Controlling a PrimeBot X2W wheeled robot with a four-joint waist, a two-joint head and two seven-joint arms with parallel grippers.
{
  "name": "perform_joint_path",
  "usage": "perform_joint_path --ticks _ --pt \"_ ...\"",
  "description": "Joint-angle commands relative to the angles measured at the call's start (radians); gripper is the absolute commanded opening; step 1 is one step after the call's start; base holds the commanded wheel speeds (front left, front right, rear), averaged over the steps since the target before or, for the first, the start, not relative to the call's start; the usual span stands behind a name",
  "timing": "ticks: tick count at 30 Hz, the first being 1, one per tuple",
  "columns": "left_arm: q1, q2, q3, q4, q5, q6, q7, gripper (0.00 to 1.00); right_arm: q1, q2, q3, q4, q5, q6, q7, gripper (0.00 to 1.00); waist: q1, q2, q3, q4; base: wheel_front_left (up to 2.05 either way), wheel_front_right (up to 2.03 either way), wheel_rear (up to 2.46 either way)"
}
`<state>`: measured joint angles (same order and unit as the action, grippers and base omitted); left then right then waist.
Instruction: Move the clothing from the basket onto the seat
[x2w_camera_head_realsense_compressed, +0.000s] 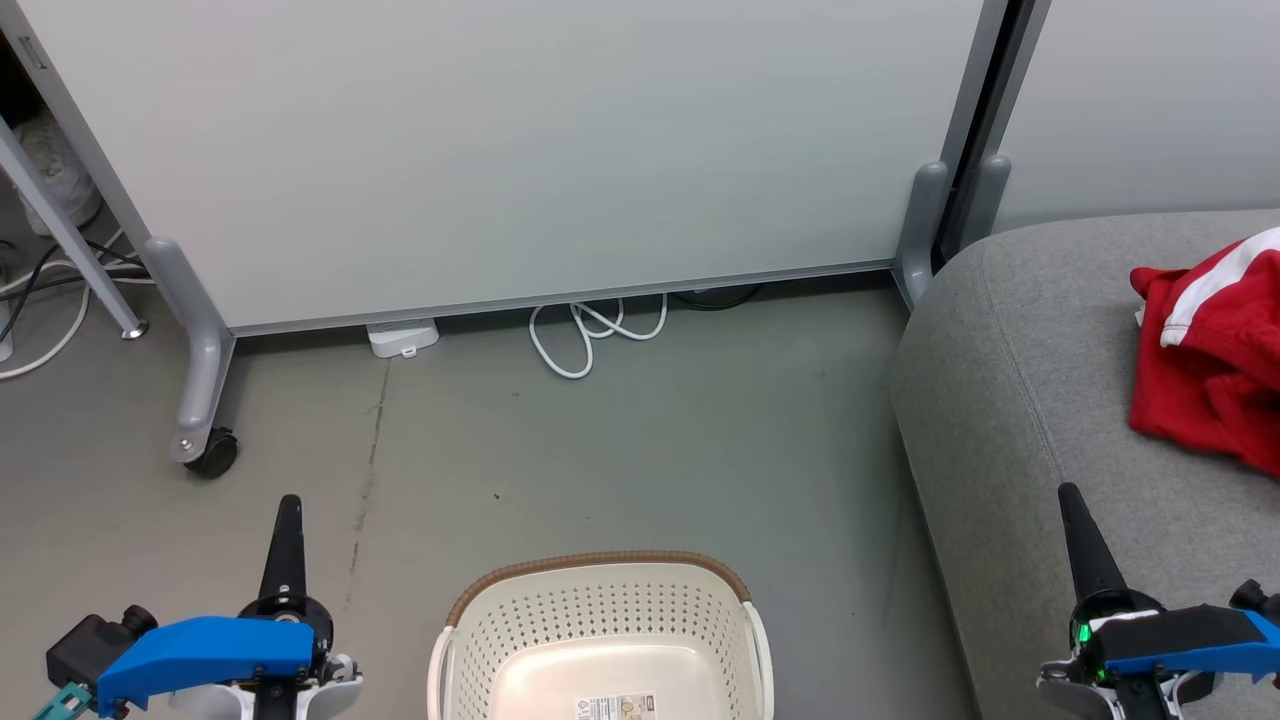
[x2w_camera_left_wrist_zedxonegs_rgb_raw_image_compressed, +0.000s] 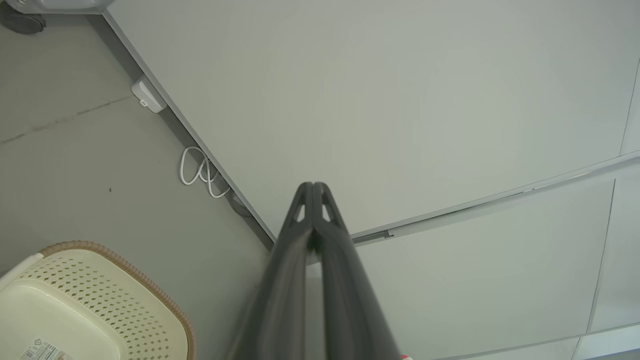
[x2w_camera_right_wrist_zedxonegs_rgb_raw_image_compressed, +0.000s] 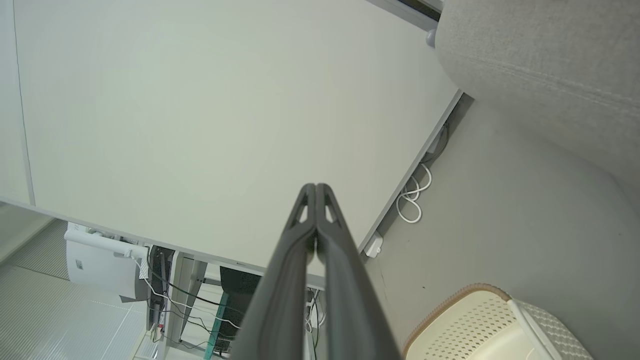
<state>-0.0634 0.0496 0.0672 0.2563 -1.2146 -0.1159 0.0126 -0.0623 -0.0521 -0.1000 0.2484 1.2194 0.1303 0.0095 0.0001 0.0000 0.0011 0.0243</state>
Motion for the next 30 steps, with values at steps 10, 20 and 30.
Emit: perform_joint_path --ticks 10,20,30 --pt "-0.029 0.001 0.017 -0.011 -0.115 -0.010 0.030 0.00 -0.029 0.001 -0.005 -0.007 0.115 0.001 0.034 0.00 -0.0001 0.0000 0.000 -0.006 0.00 0.00 0.00" --pt "-0.034 0.001 0.028 -0.011 -0.198 -0.012 0.053 0.00 -0.038 0.001 -0.009 -0.007 0.196 0.001 0.055 0.00 -0.0001 0.0000 0.001 -0.010 0.00 0.00 0.00" --pt "-0.042 0.001 0.036 -0.012 -0.275 -0.015 0.073 0.00 -0.042 0.002 -0.012 -0.006 0.272 0.001 0.075 0.00 -0.0001 0.0000 0.001 -0.015 0.00 0.00 0.00"
